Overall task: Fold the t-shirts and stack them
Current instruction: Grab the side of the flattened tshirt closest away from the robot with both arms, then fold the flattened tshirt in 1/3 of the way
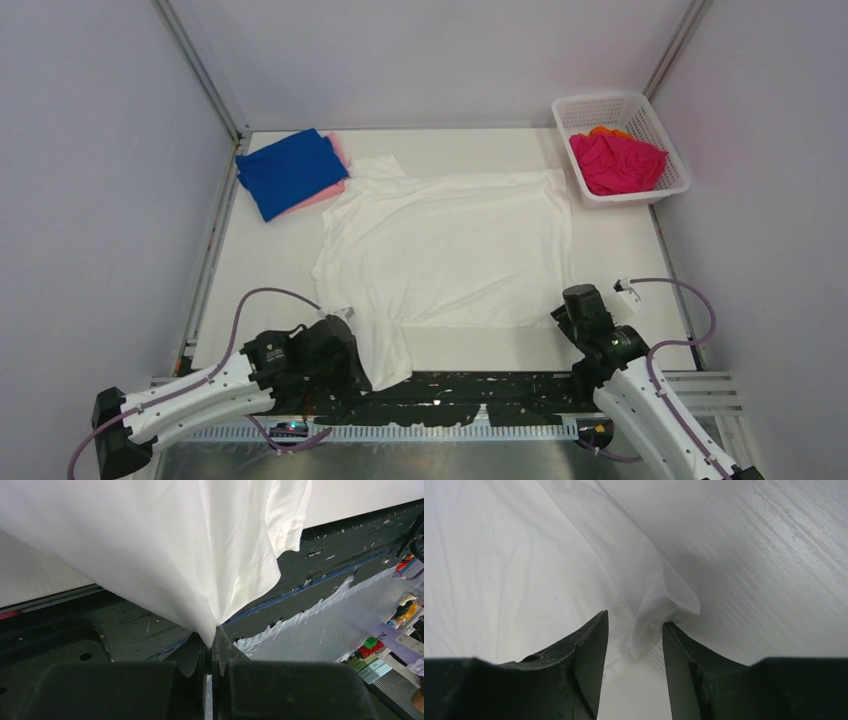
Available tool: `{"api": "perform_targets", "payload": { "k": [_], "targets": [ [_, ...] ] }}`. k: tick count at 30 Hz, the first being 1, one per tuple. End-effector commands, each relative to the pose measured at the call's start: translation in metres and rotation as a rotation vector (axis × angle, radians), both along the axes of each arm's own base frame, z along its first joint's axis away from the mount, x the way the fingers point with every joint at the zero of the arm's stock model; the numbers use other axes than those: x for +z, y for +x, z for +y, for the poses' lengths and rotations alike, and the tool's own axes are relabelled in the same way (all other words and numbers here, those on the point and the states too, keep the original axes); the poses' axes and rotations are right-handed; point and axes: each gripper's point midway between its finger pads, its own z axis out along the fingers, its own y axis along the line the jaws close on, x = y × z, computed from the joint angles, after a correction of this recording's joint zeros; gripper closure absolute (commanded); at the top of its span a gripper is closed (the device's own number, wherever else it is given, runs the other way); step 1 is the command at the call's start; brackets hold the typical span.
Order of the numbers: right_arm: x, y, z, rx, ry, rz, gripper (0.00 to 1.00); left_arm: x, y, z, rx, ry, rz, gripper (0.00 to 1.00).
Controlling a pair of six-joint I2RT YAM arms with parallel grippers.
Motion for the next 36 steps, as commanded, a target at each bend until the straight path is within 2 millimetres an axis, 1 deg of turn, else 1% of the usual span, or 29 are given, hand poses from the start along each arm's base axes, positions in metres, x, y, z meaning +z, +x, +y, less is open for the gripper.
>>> {"api": "perform_targets", "payload": {
  "k": [1,3,4,7,8,9,11,13,16,21,22,23,24,28,29,30,31,32,33,34,35,36],
  "targets": [
    [0.005,0.012,-0.006,-0.011,-0.048,-0.040,0.50,0.006,-0.001,-0.003,0.002,-0.011,0.010,1.00],
    [0.005,0.012,-0.006,-0.003,-0.055,-0.034,0.52,0.008,0.000,-0.004,-0.001,-0.014,0.002,1.00],
    [0.006,0.013,-0.006,0.003,-0.057,-0.033,0.55,0.009,0.001,-0.004,-0.001,-0.012,-0.002,1.00],
    [0.004,0.013,-0.004,0.019,-0.062,-0.020,0.73,0.013,0.005,-0.004,0.003,-0.003,-0.020,1.00],
    [0.005,0.013,-0.004,0.027,-0.063,-0.018,0.75,0.014,0.006,-0.005,0.005,-0.006,-0.029,1.00],
    [0.005,0.013,-0.003,0.031,-0.064,-0.016,0.83,0.016,0.009,-0.006,0.008,-0.008,-0.040,1.00],
    [0.004,0.013,-0.002,0.044,-0.066,-0.008,0.93,0.021,0.014,-0.008,0.010,-0.014,-0.070,1.00],
    [0.005,0.013,-0.002,0.052,-0.071,-0.008,0.95,0.027,0.022,-0.011,0.007,-0.021,-0.114,1.00],
    [0.012,0.017,-0.002,0.071,-0.086,-0.024,0.95,0.042,0.038,-0.018,-0.023,-0.020,-0.198,1.00],
    [0.035,0.032,-0.001,0.120,-0.128,-0.086,0.95,0.066,0.069,-0.036,-0.080,-0.030,-0.283,1.00],
    [0.037,0.034,0.000,0.127,-0.135,-0.090,0.95,0.071,0.076,-0.037,-0.081,-0.030,-0.295,1.00],
    [0.044,0.039,0.001,0.138,-0.140,-0.109,0.95,0.075,0.083,-0.039,-0.087,-0.029,-0.310,1.00],
    [0.047,0.042,0.002,0.144,-0.143,-0.124,0.95,0.082,0.092,-0.041,-0.083,-0.033,-0.337,1.00],
    [0.064,0.057,0.006,0.176,-0.163,-0.178,0.95,0.101,0.126,-0.043,-0.042,-0.038,-0.407,1.00],
    [0.066,0.059,0.006,0.181,-0.169,-0.179,0.95,0.105,0.134,-0.043,-0.029,-0.038,-0.423,1.00],
    [0.072,0.063,0.007,0.189,-0.176,-0.196,0.95,0.110,0.142,-0.043,-0.012,-0.035,-0.440,1.00],
    [0.072,0.065,0.008,0.193,-0.182,-0.190,0.95,0.114,0.150,-0.042,-0.003,-0.031,-0.455,1.00],
    [0.079,0.070,0.008,0.201,-0.193,-0.207,0.95,0.117,0.158,-0.041,0.013,-0.022,-0.460,1.00],
    [0.079,0.072,0.008,0.206,-0.203,-0.199,0.95,0.118,0.165,-0.039,0.031,-0.015,-0.457,1.00],
    [0.086,0.076,0.008,0.208,-0.211,-0.216,0.95,0.119,0.173,-0.037,0.049,-0.009,-0.447,1.00],
    [0.086,0.079,0.009,0.214,-0.219,-0.209,0.95,0.122,0.180,-0.037,0.058,-0.019,-0.443,1.00],
    [0.094,0.084,0.010,0.216,-0.226,-0.228,0.95,0.123,0.187,-0.037,0.074,-0.018,-0.434,1.00]
  ]
}}
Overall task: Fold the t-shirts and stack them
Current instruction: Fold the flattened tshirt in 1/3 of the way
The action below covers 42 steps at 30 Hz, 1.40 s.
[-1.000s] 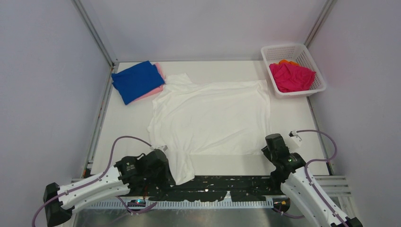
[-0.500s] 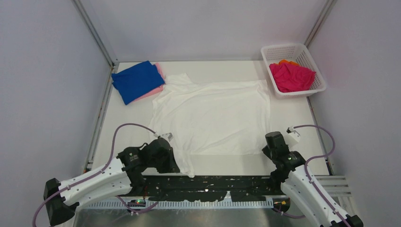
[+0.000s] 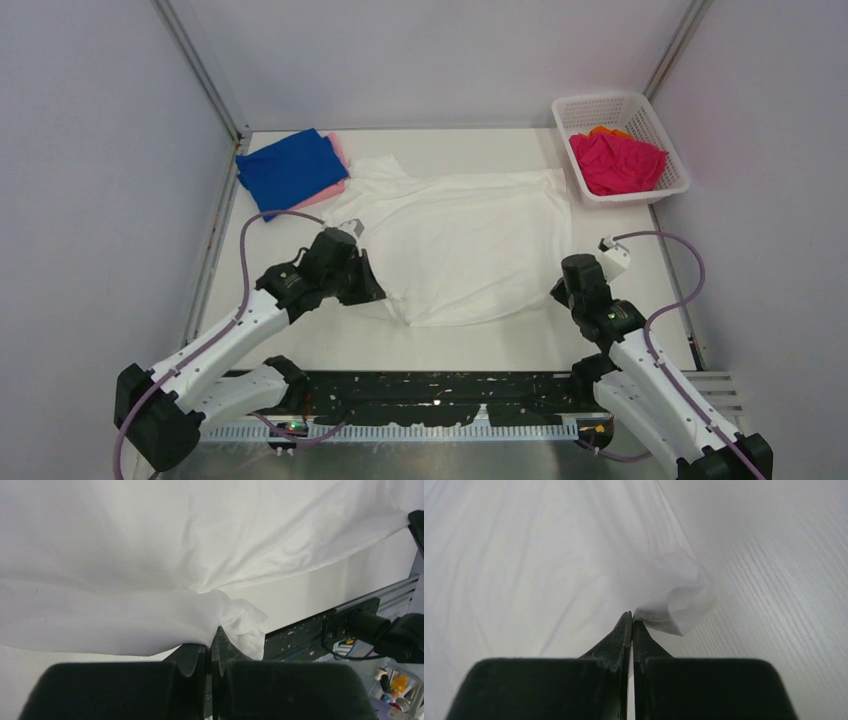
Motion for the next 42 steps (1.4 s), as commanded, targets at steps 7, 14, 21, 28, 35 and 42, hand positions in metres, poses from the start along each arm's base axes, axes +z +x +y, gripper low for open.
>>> {"api": "perform_targets", "payload": {
  "k": [7,14,21,28,35,42],
  "targets": [
    [0.061,0.052,0.002,0.001,-0.070,-0.156,0.95,0.040,0.083,0.001,0.090,-0.038,-0.063,1.00],
    [0.078,0.070,-0.005,-0.033,-0.121,-0.181,0.95,0.061,0.126,0.021,0.163,-0.029,-0.131,1.00],
    [0.085,0.095,-0.006,-0.046,-0.114,-0.204,0.95,0.073,0.165,0.029,0.182,-0.010,-0.176,1.00],
    [0.084,0.124,-0.013,-0.084,-0.091,-0.220,0.95,0.071,0.211,0.033,0.170,0.052,-0.181,1.00],
    [0.069,0.155,-0.022,-0.109,-0.073,-0.195,0.95,0.040,0.258,0.039,0.173,0.113,-0.074,0.92],
    [0.063,0.192,-0.028,-0.101,-0.156,-0.107,0.60,0.026,0.315,0.046,0.179,0.184,-0.033,0.29]
  ]
}}
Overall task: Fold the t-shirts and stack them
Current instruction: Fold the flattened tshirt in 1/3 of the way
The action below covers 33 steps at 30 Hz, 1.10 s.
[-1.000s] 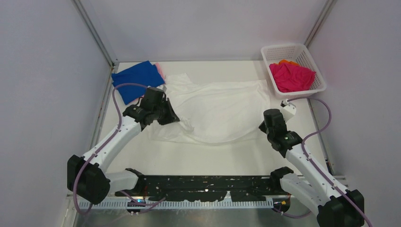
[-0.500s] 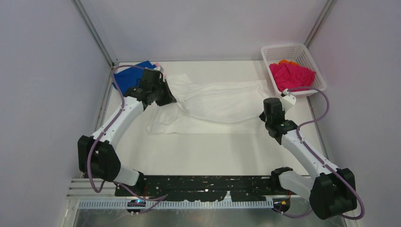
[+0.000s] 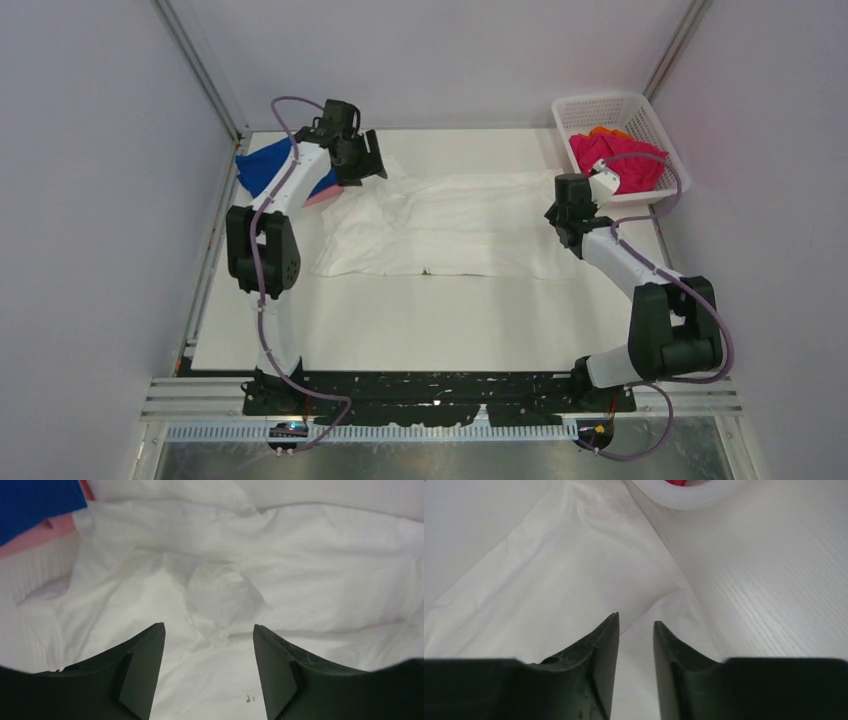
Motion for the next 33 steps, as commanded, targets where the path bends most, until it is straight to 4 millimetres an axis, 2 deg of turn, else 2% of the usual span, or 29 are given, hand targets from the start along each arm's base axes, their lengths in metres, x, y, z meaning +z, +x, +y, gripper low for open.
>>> {"api": "perform_targets", "payload": {
  "k": [1,2,3,4,6,8,10,13,14,18,19,22,25,30,33],
  "targets": [
    [0.031,0.035,-0.006,-0.008,-0.059,-0.043,0.46,0.013,0.025,0.012,0.007,0.037,0.003,0.18],
    [0.033,0.037,-0.006,-0.009,-0.062,-0.027,0.33,0.011,0.027,0.013,0.012,0.038,0.015,0.13],
    [0.032,0.036,-0.005,0.002,-0.060,-0.010,0.26,0.017,0.026,0.014,0.013,0.035,0.019,0.11],
    [0.034,0.036,-0.002,0.014,-0.054,-0.012,0.12,0.020,0.024,0.013,0.010,0.028,0.016,0.08],
    [0.032,0.034,0.006,0.061,-0.036,0.000,0.01,0.025,0.014,0.010,0.000,0.001,0.001,0.01],
    [0.026,0.027,0.019,0.123,-0.015,0.022,0.04,0.027,-0.003,0.007,-0.005,-0.032,-0.019,0.00],
    [0.016,0.019,0.038,0.208,0.004,0.048,0.04,0.020,-0.024,0.004,-0.007,-0.067,-0.023,0.00],
    [-0.003,0.007,0.071,0.359,0.021,0.098,0.05,-0.001,-0.055,-0.008,-0.033,-0.157,0.004,0.00],
    [-0.013,0.003,0.084,0.413,0.033,0.126,0.04,-0.016,-0.065,-0.010,-0.034,-0.175,0.032,0.00],
    [-0.043,-0.006,0.111,0.516,0.081,0.206,0.05,-0.050,-0.078,-0.016,-0.032,-0.212,0.126,0.00],
    [-0.052,-0.008,0.115,0.527,0.084,0.233,0.05,-0.058,-0.080,-0.016,-0.027,-0.206,0.149,0.00],
    [-0.065,-0.015,0.121,0.542,0.101,0.268,0.05,-0.081,-0.091,-0.012,-0.010,-0.176,0.202,0.01],
    [-0.083,-0.030,0.121,0.539,0.123,0.333,0.04,-0.100,-0.107,-0.004,0.006,-0.144,0.249,0.00],
    [-0.109,-0.070,0.116,0.540,0.162,0.450,0.05,-0.122,-0.143,0.007,0.022,-0.106,0.328,0.00],
    [-0.110,-0.096,0.116,0.546,0.205,0.486,0.05,-0.129,-0.168,0.014,0.019,-0.069,0.357,0.00]
  ]
}}
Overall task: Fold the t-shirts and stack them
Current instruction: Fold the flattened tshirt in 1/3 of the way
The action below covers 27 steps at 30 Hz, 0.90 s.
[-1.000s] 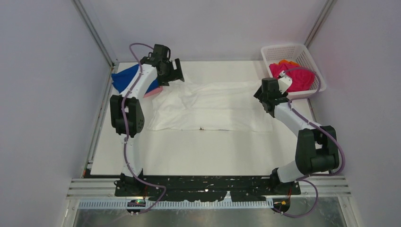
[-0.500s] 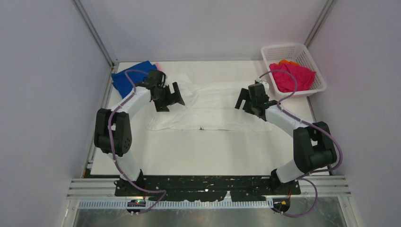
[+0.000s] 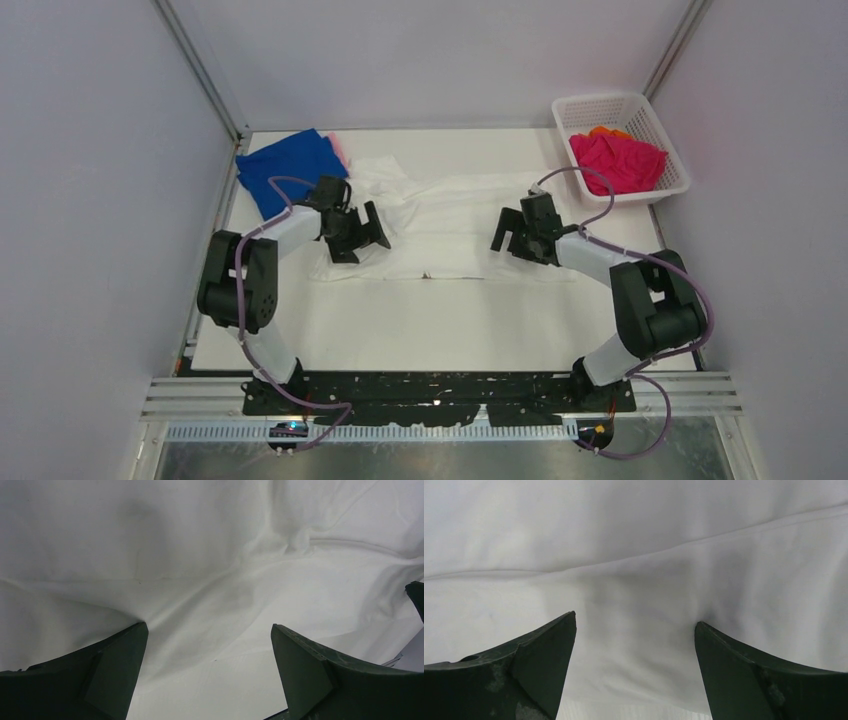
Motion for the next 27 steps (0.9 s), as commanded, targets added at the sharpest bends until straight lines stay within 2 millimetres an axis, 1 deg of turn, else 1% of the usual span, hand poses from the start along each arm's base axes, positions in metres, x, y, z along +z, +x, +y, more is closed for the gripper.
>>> {"api": "perform_targets", "payload": {
  "k": [1,5,6,7,8,9,10,12,14,16,18,21,22,24,26,27],
  "targets": [
    [-0.028,-0.073,-0.003,0.016,0.036,0.205,0.05,-0.022,-0.050,0.016,-0.009,0.087,0.095,0.00],
    [-0.026,-0.107,-0.008,0.038,0.033,0.249,0.05,-0.031,-0.092,0.023,-0.017,0.126,0.129,0.00],
    [-0.031,-0.120,-0.011,0.043,0.026,0.285,0.04,-0.034,-0.105,0.024,-0.016,0.132,0.140,0.00],
    [-0.028,-0.126,-0.007,0.059,0.045,0.285,0.05,-0.037,-0.117,0.025,-0.017,0.141,0.149,0.00],
    [-0.033,-0.140,-0.008,0.064,0.045,0.321,0.05,-0.039,-0.127,0.027,-0.015,0.149,0.156,0.00],
    [-0.031,-0.145,-0.004,0.075,0.059,0.323,0.05,-0.042,-0.139,0.029,-0.010,0.156,0.163,0.00],
    [-0.032,-0.158,-0.006,0.077,0.049,0.352,0.05,-0.043,-0.147,0.030,-0.007,0.158,0.168,0.00],
    [-0.028,-0.173,0.000,0.121,0.042,0.375,0.05,-0.045,-0.161,0.034,0.003,0.166,0.177,0.00],
    [-0.023,-0.182,0.001,0.116,0.036,0.405,0.04,-0.046,-0.170,0.038,0.012,0.185,0.175,0.00],
    [-0.020,-0.191,0.002,0.125,0.036,0.435,0.05,-0.046,-0.175,0.040,0.018,0.194,0.172,0.00],
    [-0.020,-0.199,0.002,0.125,0.031,0.461,0.05,-0.042,-0.179,0.037,0.006,0.191,0.167,0.00],
    [-0.022,-0.209,-0.007,0.121,-0.026,0.489,0.05,-0.040,-0.192,0.036,0.000,0.205,0.171,0.00],
    [-0.023,-0.208,-0.013,0.114,-0.055,0.480,0.05,-0.039,-0.198,0.036,-0.002,0.205,0.173,0.00],
    [-0.023,-0.207,-0.016,0.116,-0.074,0.472,0.05,-0.040,-0.211,0.037,-0.002,0.212,0.194,0.00],
    [-0.022,-0.203,-0.020,0.106,-0.101,0.457,0.04,-0.040,-0.223,0.039,-0.002,0.217,0.216,0.00],
    [-0.022,-0.198,-0.025,0.095,-0.135,0.443,0.05,-0.041,-0.230,0.039,-0.006,0.221,0.226,0.00]
  ]
}}
